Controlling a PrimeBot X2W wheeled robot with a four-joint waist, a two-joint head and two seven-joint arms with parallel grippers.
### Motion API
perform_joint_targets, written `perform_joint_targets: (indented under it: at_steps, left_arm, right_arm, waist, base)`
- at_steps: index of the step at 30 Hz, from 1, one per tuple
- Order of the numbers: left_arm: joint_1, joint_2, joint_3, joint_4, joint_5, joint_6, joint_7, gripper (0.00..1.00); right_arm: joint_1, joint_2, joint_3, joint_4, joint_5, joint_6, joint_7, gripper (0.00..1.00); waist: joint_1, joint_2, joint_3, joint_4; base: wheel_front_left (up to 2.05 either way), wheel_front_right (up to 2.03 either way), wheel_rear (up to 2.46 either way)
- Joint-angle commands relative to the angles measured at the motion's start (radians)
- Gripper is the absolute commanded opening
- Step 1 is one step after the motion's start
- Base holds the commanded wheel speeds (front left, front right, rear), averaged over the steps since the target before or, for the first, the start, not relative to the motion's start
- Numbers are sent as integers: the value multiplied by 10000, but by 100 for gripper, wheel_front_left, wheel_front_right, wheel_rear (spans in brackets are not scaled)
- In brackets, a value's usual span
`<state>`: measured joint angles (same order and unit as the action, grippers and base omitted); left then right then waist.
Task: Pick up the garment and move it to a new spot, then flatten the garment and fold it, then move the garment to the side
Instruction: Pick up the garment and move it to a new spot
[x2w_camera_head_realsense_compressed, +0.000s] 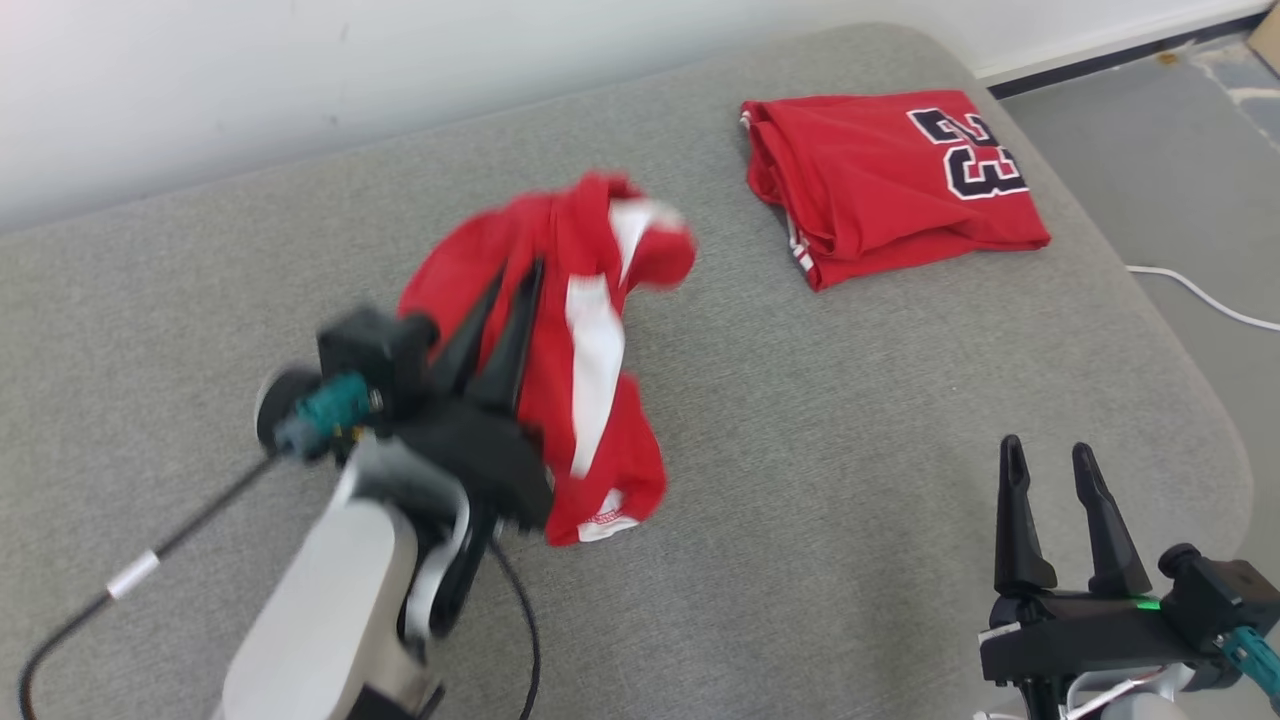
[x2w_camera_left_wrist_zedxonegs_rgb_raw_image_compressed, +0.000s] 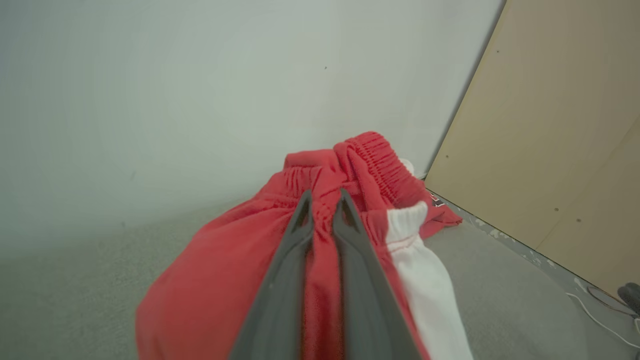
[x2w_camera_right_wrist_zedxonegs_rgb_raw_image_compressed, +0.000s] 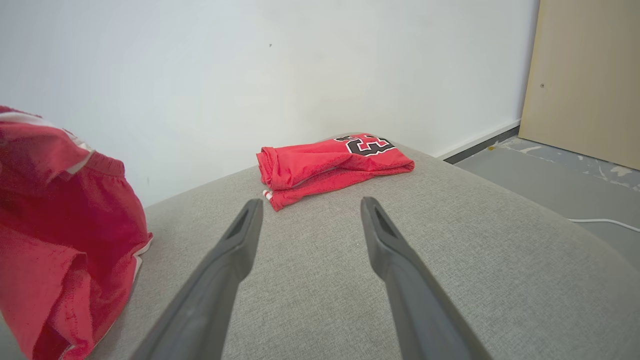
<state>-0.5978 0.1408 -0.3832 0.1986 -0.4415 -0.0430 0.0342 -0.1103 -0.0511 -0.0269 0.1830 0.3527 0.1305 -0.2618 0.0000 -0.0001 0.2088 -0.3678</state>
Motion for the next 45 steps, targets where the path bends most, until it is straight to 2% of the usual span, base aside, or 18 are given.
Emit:
perform_joint_targets:
  at_steps: [1,4,9,10,11,12,15,19,25,31,39,45]
  left_arm:
    - [416,147,-65,240,49,24,-184,0]
    - [1091,92,117,834,-289,18,-514,0]
    - [1620,335,83,1887,-176,-76,-1106,0]
    - [1688,320,45,2047,-134,-92,-1232,44]
    - [1714,327,-49,2179,-48,-125,-1341,94]
    - [1718,336,-115,2280,22,-167,-1462,100]
    - [1693,223,-164,2399,-58,-228,-1777,100]
    - [1565,180,-115,2343,14,-210,-2413,100]
    - [1949,588,16,1871,257,-86,-2739,100]
    - [2667,1166,601,1113,230,209,-2933,100]
    - [4150,1795,1489,-24,191,576,-2999,100]
    - [5254,1746,2227,-836,286,792,-3002,100]
  right_arm:
    - [-115,10,34,21,-114,0,-41,100]
    - [-207,10,70,39,-184,0,-39,100]
    - [-324,9,118,101,-305,0,-30,100]
    - [-321,10,118,116,-328,0,-30,100]
    - [-321,9,97,123,-375,0,-30,100]
    - [-310,9,98,126,-407,0,-30,100]
    - [-220,9,55,125,-492,0,-29,100]
    - [-3,9,-82,77,-735,0,-30,100]
    - [256,8,-151,-17,-954,0,-29,100]
    - [496,6,-65,-77,-997,0,-31,100]
    - [798,6,-40,-155,-1040,0,-29,100]
    - [1096,6,-23,-243,-1158,0,-29,100]
  waist:
    - [0,1,140,172]
    - [0,1,203,312]
    - [0,1,187,544]
    - [0,1,157,611]
    - [0,1,122,684]
    - [0,1,72,760]
    - [0,1,-86,971]
    - [0,1,-622,1640]
    - [0,1,-1239,2548]
    - [0,1,-1719,3284]
    - [0,1,-2122,3756]
    - [0,1,-2246,3876]
  base:
    - [0,0,0]
    - [0,0,0]
    - [0,0,0]
    - [0,0,0]
    - [0,0,0]
    - [0,0,0]
    - [0,0,0]
    - [0,0,0]
    - [0,0,0]
    - [0,0,0]
    - [0,0,0]
    - [0,0,0]
